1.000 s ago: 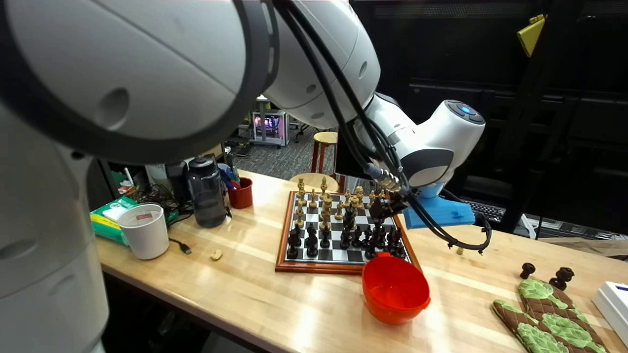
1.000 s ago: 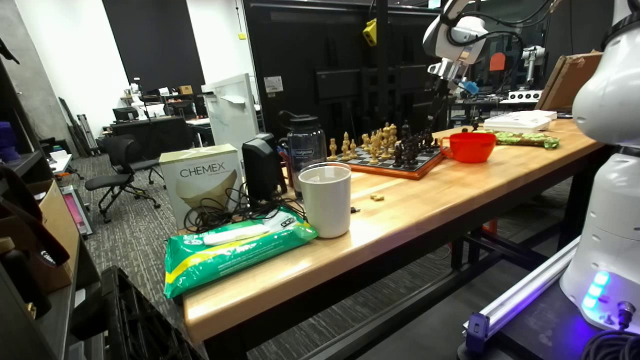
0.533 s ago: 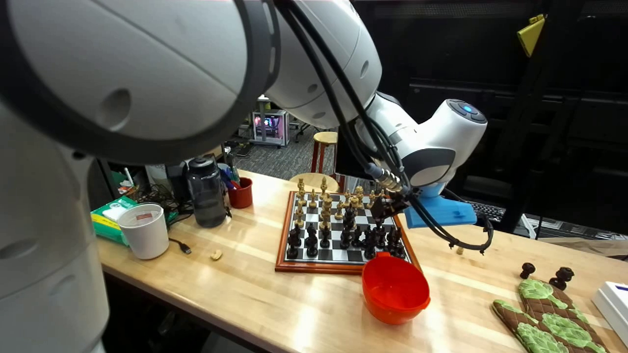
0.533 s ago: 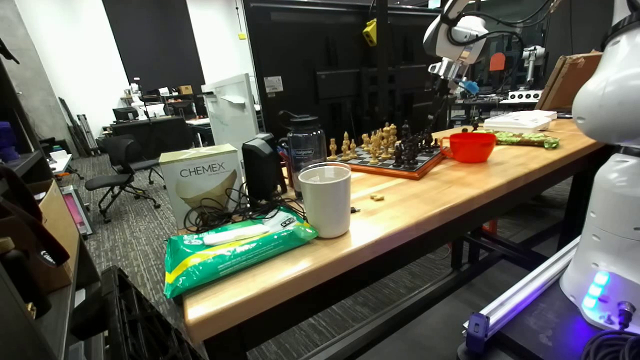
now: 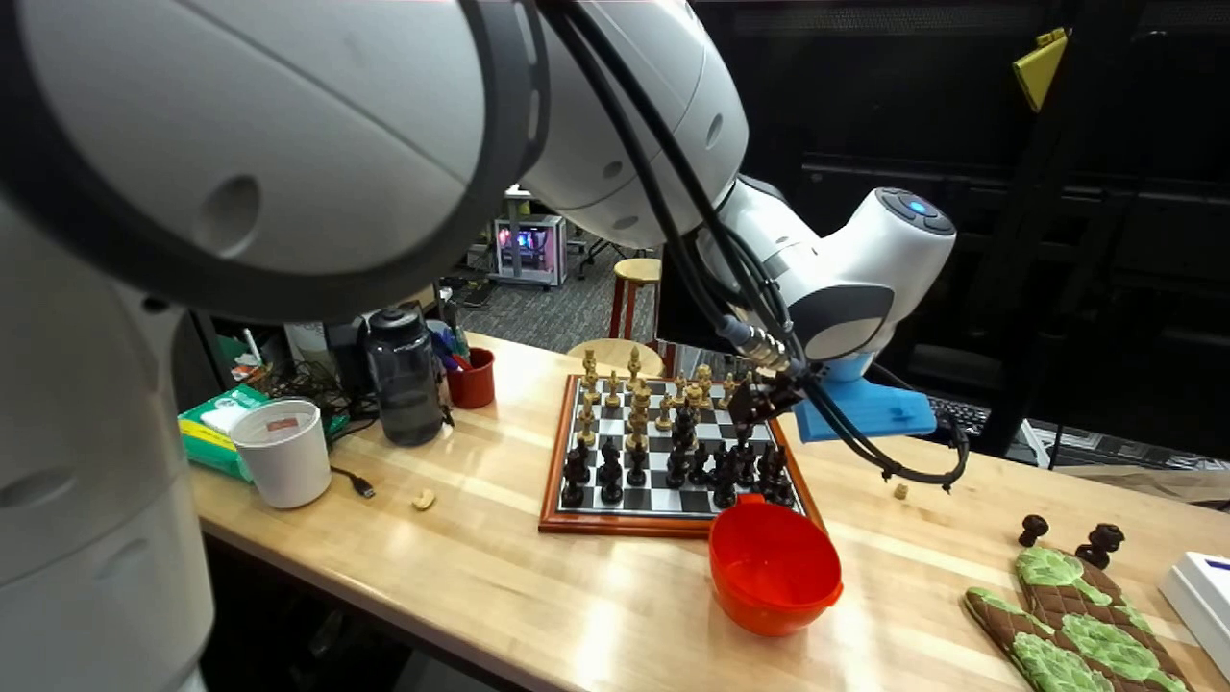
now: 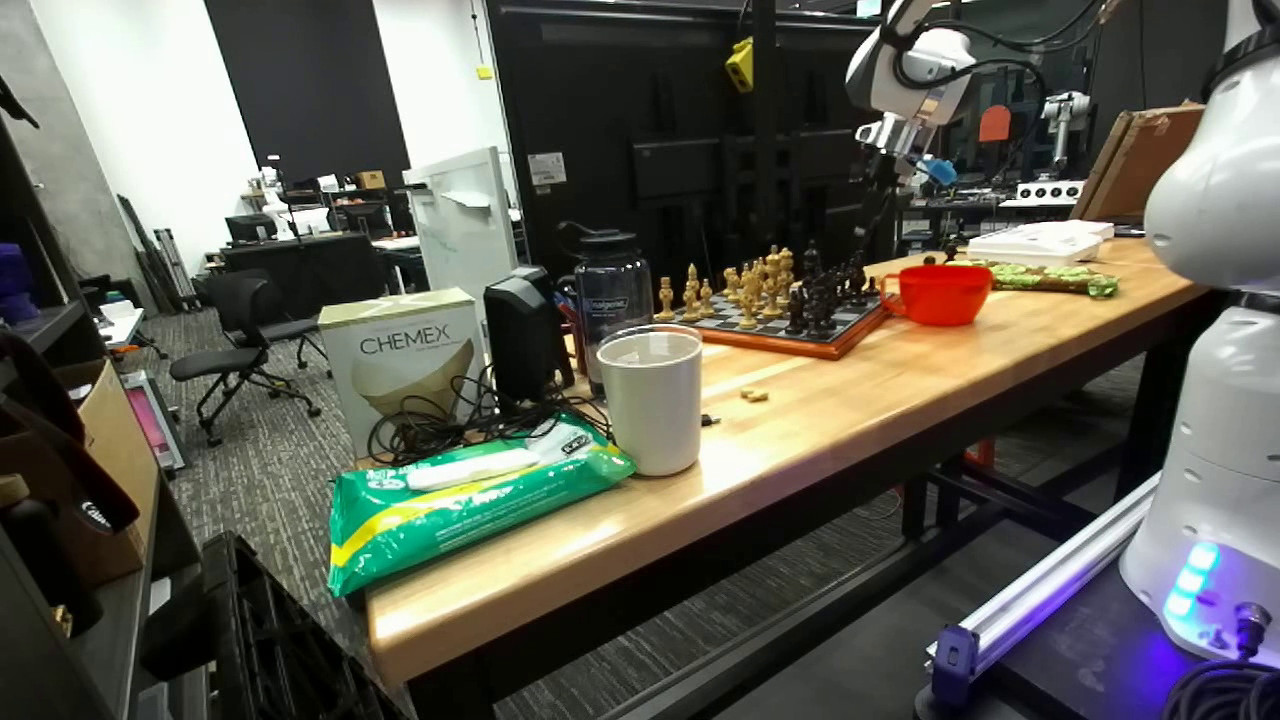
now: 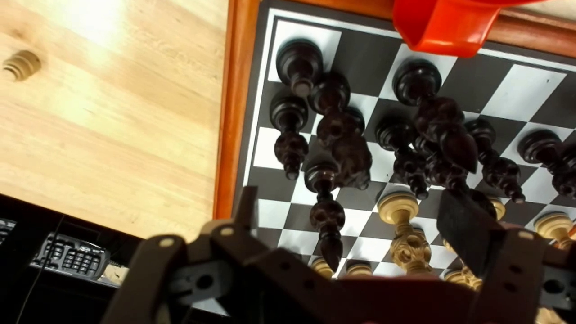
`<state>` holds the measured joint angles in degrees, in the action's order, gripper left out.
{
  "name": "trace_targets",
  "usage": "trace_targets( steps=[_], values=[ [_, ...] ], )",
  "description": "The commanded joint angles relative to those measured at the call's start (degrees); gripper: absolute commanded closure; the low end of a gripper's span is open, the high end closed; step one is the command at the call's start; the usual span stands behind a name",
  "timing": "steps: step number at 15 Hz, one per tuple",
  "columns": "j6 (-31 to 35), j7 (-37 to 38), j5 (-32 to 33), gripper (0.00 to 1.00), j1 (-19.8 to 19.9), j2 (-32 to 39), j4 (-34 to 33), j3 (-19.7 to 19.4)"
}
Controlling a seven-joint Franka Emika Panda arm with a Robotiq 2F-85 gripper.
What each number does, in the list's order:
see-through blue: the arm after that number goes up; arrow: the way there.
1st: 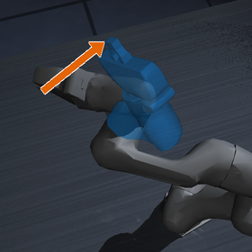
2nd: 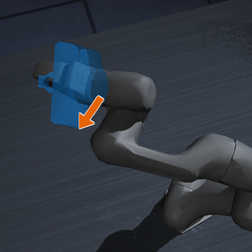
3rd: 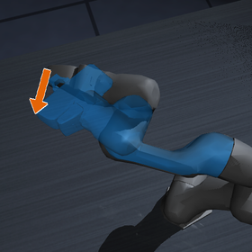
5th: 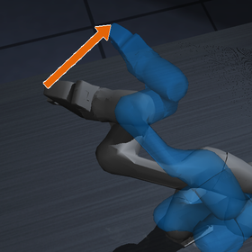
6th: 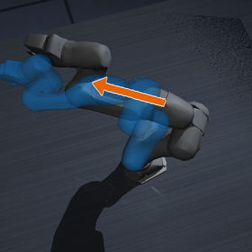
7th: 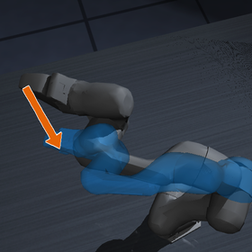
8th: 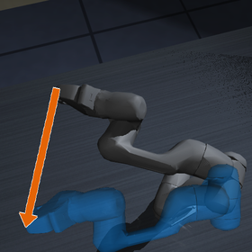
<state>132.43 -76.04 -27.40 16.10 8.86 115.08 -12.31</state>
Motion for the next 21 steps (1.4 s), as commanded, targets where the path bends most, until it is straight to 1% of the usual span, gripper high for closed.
trace_targets(
  steps=[1, 11, 12, 13, 14, 16, 17, 21],
  values=[
    [-0.4, 0.5, 0.5, 0.00, 0.9, 0.5, -1.0, 0.6],
    [-0.8, 0.9, 0.7, 0.00, 1.4, 2.7, -2.3, 0.9],
    [-0.8, 1.0, 0.8, 0.11, 1.5, 2.8, -2.4, 0.9],
    [-0.8, 1.0, 0.8, 0.26, 1.5, 2.9, -2.5, 0.9],
    [-0.8, 1.0, 0.9, 0.31, 1.6, 3.0, -2.6, 0.9],
    [-0.9, 1.1, 1.0, 0.46, 1.7, 3.3, -2.9, 1.0],
    [-0.9, 1.2, 1.1, 0.55, 1.7, 3.4, -3.0, 1.0],
    [-1.0, 1.6, 1.5, 0.85, 1.7, 3.5, -3.3, 1.1]
  ],
)
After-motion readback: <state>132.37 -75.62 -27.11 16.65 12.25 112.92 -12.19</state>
